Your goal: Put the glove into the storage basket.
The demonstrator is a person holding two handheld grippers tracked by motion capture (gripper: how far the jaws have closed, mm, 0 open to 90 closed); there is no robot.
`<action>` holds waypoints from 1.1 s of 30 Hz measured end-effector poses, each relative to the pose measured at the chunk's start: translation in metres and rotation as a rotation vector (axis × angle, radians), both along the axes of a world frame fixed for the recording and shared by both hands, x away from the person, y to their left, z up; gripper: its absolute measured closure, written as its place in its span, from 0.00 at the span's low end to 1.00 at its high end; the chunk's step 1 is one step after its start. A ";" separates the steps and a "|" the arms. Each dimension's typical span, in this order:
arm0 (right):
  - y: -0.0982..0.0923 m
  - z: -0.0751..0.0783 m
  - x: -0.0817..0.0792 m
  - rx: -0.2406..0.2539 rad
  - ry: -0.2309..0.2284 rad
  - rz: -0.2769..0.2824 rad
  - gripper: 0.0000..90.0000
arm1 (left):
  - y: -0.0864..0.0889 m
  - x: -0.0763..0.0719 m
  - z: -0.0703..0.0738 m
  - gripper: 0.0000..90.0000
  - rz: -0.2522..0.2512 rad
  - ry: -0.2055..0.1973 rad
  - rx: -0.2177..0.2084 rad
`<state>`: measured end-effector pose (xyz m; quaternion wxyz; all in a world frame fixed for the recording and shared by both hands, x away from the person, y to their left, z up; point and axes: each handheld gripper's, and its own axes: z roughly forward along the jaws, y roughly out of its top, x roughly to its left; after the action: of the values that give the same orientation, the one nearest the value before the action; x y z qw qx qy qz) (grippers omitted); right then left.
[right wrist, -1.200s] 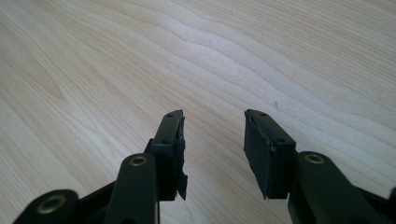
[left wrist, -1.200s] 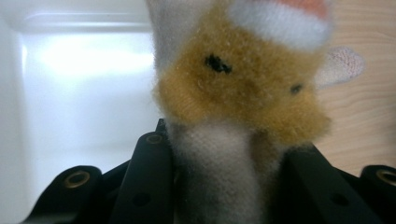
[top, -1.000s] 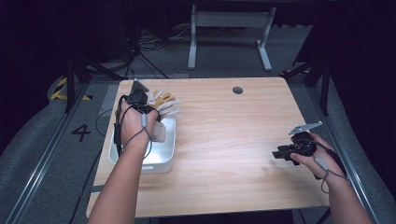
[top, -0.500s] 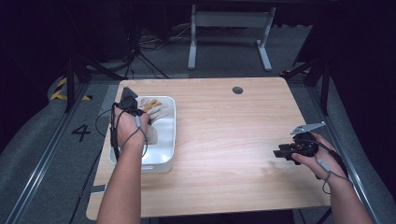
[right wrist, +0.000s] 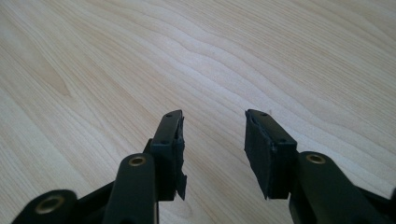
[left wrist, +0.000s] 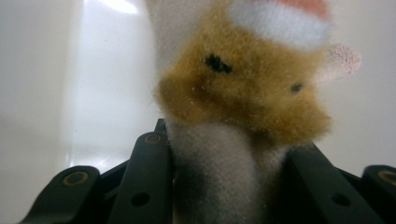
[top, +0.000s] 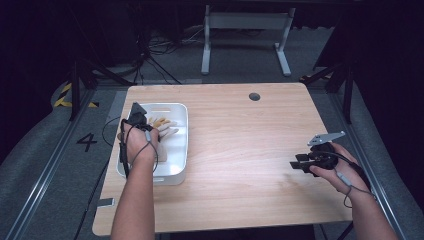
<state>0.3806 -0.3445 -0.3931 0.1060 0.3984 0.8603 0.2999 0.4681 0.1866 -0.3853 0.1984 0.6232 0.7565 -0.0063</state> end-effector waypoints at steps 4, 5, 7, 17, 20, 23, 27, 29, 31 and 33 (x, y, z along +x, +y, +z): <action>0.004 -0.001 -0.001 -0.013 0.001 0.008 0.65 | -0.003 0.002 -0.009 0.76 -0.002 0.022 -0.009; 0.004 -0.001 -0.001 -0.013 0.001 0.008 0.65 | -0.003 0.002 -0.009 0.76 -0.002 0.022 -0.009; 0.007 -0.001 -0.001 -0.012 0.000 0.018 0.64 | -0.005 0.003 -0.014 0.76 -0.014 0.021 -0.002; 0.009 -0.002 -0.001 -0.019 -0.003 0.027 0.64 | -0.009 0.004 -0.026 0.74 -0.022 0.041 0.034; 0.009 -0.004 -0.001 -0.014 -0.008 0.028 0.63 | -0.007 0.004 -0.029 0.73 -0.017 0.051 0.038; 0.009 -0.005 0.000 -0.015 -0.008 0.026 0.63 | -0.007 0.004 -0.030 0.73 -0.026 0.061 0.055; 0.009 -0.004 0.000 -0.016 -0.009 0.029 0.62 | -0.008 0.003 -0.031 0.72 -0.030 0.061 0.072; 0.010 -0.004 0.000 -0.015 -0.010 0.031 0.62 | -0.009 0.003 -0.030 0.68 -0.044 0.059 0.080; 0.010 -0.005 0.000 -0.014 -0.014 0.031 0.60 | -0.013 0.003 -0.030 0.57 -0.045 0.050 0.090; 0.009 -0.005 0.001 -0.017 -0.016 0.030 0.60 | -0.018 0.003 -0.029 0.38 -0.046 0.049 0.098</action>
<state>0.3813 -0.3351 -0.3986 0.1117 0.3820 0.8679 0.2973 0.4708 0.1690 -0.4140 0.1489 0.6490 0.7460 0.0110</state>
